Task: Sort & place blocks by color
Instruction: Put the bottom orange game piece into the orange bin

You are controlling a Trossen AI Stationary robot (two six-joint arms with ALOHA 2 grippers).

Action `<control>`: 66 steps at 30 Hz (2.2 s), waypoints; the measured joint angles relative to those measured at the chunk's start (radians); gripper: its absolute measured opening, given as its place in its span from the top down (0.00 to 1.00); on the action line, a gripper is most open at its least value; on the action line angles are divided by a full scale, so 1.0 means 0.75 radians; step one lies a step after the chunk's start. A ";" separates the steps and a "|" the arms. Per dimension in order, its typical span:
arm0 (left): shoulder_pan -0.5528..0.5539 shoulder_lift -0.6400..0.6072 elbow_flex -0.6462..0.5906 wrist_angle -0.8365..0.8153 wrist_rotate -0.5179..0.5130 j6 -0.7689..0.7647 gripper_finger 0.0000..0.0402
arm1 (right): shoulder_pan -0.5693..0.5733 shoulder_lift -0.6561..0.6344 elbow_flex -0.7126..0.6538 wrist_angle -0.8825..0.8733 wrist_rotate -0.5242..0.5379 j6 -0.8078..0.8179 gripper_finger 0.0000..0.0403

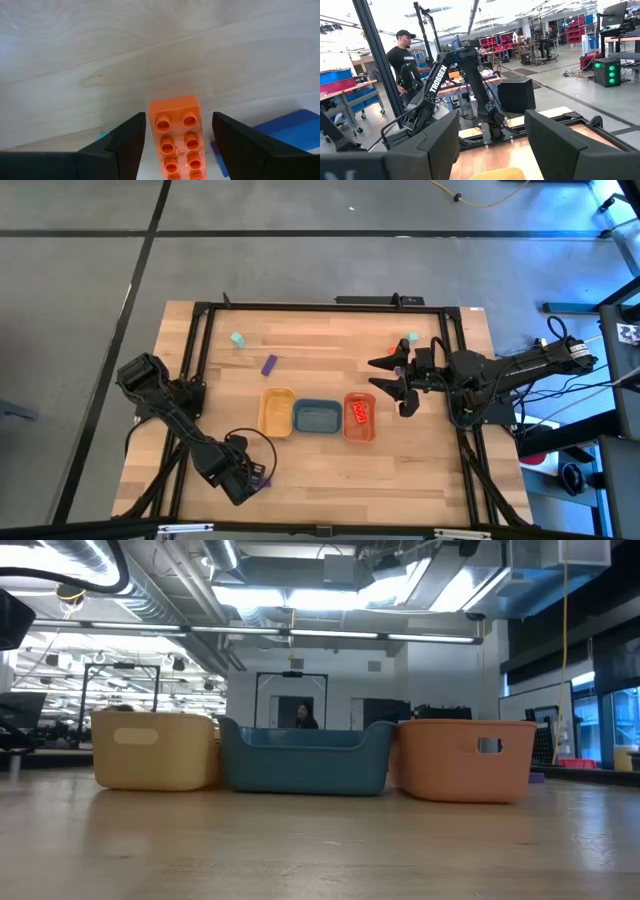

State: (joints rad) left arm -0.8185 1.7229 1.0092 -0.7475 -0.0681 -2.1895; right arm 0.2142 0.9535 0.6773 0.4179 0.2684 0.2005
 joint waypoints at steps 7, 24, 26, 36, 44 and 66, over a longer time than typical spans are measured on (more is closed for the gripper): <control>0.000 -0.001 0.000 0.000 -0.012 0.000 0.46 | 0.000 0.000 0.000 0.000 0.000 0.000 0.43; -0.001 -0.018 -0.001 -0.014 -0.059 0.100 0.70 | 0.000 0.000 0.000 0.000 0.000 0.000 0.43; 0.002 -0.054 -0.001 -0.036 -0.066 0.144 0.70 | 0.000 0.000 0.000 0.000 0.000 0.000 0.43; 0.022 -0.543 -0.001 -0.165 -0.442 0.498 0.70 | 0.000 -0.001 0.000 0.000 0.000 0.000 0.43; 0.205 -0.959 -0.001 -0.037 -0.958 1.191 0.71 | 0.000 -0.001 0.000 0.001 0.000 0.000 0.43; 0.929 -1.038 -0.395 1.597 -0.168 2.460 0.71 | 0.000 -0.001 0.000 0.015 0.000 0.010 0.43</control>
State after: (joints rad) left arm -0.1216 0.9443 0.7126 0.4501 -0.1944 -0.3441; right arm 0.2143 0.9531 0.6773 0.4290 0.2684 0.2081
